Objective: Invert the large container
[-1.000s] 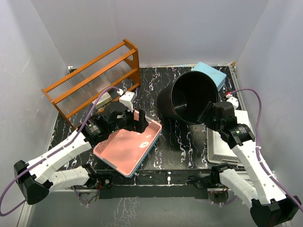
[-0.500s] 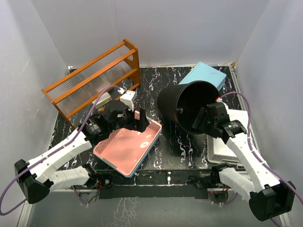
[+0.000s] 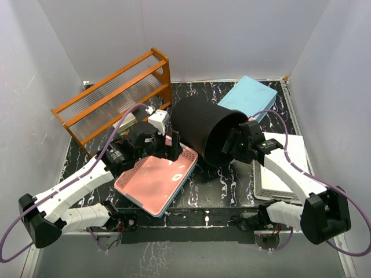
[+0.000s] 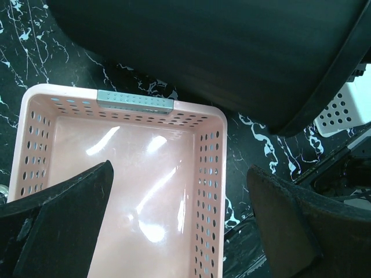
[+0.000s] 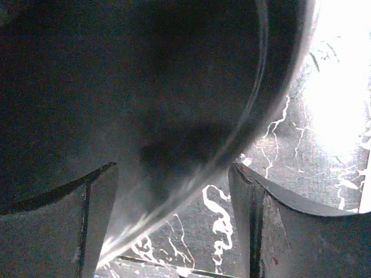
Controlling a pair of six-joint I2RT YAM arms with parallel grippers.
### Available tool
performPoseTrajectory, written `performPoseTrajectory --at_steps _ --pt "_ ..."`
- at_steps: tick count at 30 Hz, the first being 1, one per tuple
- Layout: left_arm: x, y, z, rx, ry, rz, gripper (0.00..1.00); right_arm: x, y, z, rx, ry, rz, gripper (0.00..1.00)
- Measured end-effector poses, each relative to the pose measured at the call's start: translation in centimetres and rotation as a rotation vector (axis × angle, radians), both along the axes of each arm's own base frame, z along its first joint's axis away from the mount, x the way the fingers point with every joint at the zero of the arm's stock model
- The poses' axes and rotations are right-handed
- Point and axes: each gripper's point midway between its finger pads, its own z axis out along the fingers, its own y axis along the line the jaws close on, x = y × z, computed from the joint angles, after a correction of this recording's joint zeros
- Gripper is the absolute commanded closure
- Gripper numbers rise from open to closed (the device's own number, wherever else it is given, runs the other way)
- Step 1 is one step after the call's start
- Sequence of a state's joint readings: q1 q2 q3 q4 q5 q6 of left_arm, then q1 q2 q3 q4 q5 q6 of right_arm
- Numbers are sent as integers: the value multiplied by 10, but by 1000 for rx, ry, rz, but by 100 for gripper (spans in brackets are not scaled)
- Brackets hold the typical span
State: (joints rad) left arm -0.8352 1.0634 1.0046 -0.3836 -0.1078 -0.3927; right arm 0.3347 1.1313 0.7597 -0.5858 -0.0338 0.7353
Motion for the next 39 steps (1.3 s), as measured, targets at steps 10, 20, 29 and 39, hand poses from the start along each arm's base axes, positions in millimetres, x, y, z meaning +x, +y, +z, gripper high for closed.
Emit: performPoseTrajectory --at_steps 10,20,29,39 --pt "4 2 6 13 -17 12 1 -18 -18 11 -93 1 21 19" --pt "19 -12 33 9 -25 23 1 -37 -43 59 -192 14 -3 18" --pt "33 -37 18 77 58 4 1 -6 -31 148 -161 -250 75 9" --pt "19 -26 31 -28 10 23 1 36 39 152 207 -349 125 31"
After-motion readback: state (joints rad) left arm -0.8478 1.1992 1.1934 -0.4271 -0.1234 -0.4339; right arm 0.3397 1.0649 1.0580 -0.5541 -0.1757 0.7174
